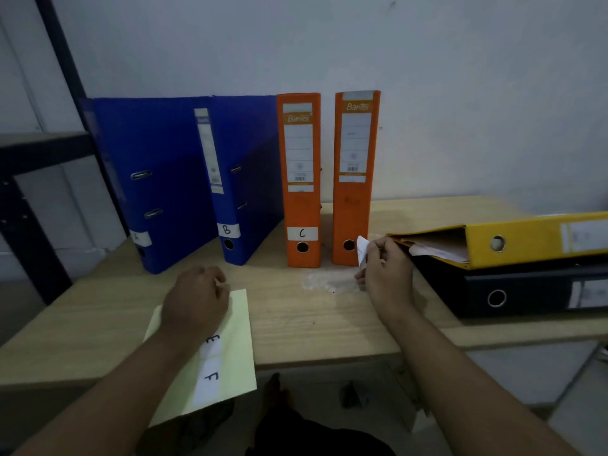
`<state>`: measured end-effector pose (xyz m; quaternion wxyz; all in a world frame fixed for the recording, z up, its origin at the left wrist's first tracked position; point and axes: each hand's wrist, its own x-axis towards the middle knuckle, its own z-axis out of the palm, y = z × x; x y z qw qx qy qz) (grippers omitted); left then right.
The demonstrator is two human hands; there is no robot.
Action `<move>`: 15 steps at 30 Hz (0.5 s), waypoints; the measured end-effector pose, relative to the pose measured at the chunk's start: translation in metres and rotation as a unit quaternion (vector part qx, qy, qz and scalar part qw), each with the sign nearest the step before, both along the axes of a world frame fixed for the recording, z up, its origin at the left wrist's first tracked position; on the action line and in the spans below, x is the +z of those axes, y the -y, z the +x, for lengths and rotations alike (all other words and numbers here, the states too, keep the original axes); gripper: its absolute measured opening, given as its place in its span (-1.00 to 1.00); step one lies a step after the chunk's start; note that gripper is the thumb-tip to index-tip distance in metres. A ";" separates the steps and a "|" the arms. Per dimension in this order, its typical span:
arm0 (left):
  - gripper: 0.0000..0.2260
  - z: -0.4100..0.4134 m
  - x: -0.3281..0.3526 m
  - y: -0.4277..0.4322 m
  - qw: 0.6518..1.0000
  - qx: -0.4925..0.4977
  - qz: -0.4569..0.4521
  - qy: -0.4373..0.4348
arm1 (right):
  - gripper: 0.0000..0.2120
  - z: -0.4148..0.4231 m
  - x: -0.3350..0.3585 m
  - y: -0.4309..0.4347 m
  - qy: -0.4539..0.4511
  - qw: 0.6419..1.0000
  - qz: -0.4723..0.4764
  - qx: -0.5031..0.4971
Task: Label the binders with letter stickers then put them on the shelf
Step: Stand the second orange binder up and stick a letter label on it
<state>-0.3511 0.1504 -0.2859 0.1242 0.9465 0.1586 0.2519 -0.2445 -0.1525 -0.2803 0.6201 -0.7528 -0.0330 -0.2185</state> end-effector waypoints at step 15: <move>-0.79 0.024 0.007 0.017 0.995 -0.019 -0.024 -0.096 | -0.79 0.001 -0.002 0.003 -0.002 1.000 -0.008 0.015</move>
